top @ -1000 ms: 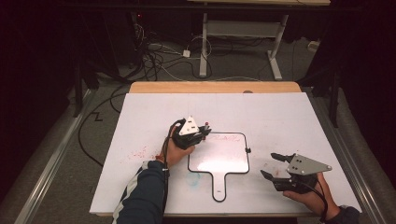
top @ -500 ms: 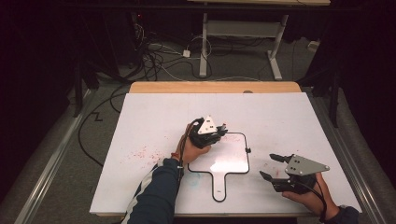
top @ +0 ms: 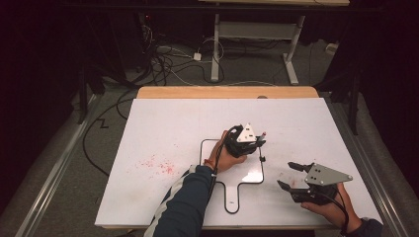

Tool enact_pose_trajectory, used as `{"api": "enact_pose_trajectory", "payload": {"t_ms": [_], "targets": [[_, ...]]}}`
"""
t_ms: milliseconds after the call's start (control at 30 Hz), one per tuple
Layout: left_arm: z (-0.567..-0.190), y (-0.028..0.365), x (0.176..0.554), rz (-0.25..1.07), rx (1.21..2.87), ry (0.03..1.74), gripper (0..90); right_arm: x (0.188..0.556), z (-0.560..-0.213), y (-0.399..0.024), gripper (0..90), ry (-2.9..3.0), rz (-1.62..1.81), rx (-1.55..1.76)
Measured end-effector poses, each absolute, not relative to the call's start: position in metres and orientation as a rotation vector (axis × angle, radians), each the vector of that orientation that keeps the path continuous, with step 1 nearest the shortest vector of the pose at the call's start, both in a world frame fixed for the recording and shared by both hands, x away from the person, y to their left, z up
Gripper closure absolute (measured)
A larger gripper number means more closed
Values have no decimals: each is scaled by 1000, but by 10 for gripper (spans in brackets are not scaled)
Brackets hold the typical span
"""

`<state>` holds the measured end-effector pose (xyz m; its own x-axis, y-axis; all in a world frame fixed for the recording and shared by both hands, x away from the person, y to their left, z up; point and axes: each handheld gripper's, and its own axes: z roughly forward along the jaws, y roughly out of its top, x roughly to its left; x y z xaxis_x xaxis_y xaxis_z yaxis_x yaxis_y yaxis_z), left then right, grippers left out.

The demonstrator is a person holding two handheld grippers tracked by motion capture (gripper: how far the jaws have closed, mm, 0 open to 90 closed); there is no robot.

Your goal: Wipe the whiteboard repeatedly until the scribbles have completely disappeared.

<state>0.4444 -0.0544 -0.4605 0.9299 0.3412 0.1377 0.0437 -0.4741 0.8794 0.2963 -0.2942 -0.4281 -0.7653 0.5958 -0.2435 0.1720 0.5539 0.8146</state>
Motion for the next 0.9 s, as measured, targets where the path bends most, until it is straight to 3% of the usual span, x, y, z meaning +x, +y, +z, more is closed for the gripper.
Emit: {"api": "enact_pose_trajectory", "payload": {"t_ms": [267,900], "targets": [[-459,-45,450,386,2059,303,787,295,-428,-295,333,2283,1122,620],[-467,60,443,431,1997,470,787,296,-428,-291,334,2286,1115,621]]}}
